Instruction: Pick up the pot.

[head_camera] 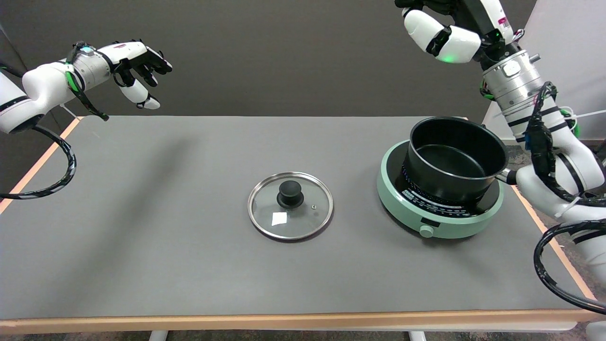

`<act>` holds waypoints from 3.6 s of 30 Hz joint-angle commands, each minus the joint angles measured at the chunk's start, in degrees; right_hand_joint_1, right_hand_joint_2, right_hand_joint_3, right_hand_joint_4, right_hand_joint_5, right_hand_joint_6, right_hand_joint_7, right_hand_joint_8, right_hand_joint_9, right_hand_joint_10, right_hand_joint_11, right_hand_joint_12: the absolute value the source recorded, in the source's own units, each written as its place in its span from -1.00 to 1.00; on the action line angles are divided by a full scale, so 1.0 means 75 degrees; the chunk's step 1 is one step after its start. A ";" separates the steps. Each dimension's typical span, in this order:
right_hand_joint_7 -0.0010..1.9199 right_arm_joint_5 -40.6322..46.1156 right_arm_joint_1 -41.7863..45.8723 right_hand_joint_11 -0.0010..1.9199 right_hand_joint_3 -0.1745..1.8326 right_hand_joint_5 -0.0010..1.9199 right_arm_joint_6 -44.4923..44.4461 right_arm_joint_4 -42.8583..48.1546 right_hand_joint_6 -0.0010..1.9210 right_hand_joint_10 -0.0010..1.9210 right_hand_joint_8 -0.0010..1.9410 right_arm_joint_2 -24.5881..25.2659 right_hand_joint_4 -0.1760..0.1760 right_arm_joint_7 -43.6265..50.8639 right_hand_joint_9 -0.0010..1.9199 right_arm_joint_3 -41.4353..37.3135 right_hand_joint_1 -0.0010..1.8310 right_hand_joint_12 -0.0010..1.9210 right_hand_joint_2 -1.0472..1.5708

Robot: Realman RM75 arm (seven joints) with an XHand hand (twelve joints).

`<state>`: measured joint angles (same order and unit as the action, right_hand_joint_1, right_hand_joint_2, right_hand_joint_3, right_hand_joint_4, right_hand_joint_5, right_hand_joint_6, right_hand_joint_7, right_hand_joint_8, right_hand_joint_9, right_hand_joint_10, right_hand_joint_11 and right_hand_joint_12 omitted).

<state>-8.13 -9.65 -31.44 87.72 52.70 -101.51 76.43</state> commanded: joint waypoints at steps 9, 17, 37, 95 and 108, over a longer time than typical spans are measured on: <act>-0.27 0.0023 0.0270 -0.45 0.05 -0.42 -0.0560 0.0532 -0.74 -0.45 -0.77 0.0399 0.21 -0.0013 -0.29 -0.0748 -0.18 0.27 0.29; -0.27 0.0023 0.0448 -0.45 0.05 -0.42 -0.0777 0.0990 -0.74 -0.45 -0.77 0.0563 0.21 0.0051 -0.29 -0.0985 -0.18 0.27 0.29; -0.23 -0.0052 0.0927 -0.43 0.04 -0.40 0.0007 0.2055 -0.72 -0.41 -0.75 0.1077 0.26 0.0061 -0.25 -0.0862 -0.17 0.29 0.30; -0.23 0.0035 0.1314 -0.46 0.00 -0.37 0.0083 0.2515 -0.69 -0.44 -0.73 0.1777 0.23 0.1073 -0.27 -0.2557 -0.17 0.27 0.32; -0.51 0.0278 0.1324 -0.56 0.08 -0.42 0.0009 0.2494 -0.74 -0.44 -0.83 0.1809 0.12 0.1073 -0.29 -0.2713 -0.15 0.00 0.27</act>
<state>-7.16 0.10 -30.43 106.44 65.37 -93.88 58.70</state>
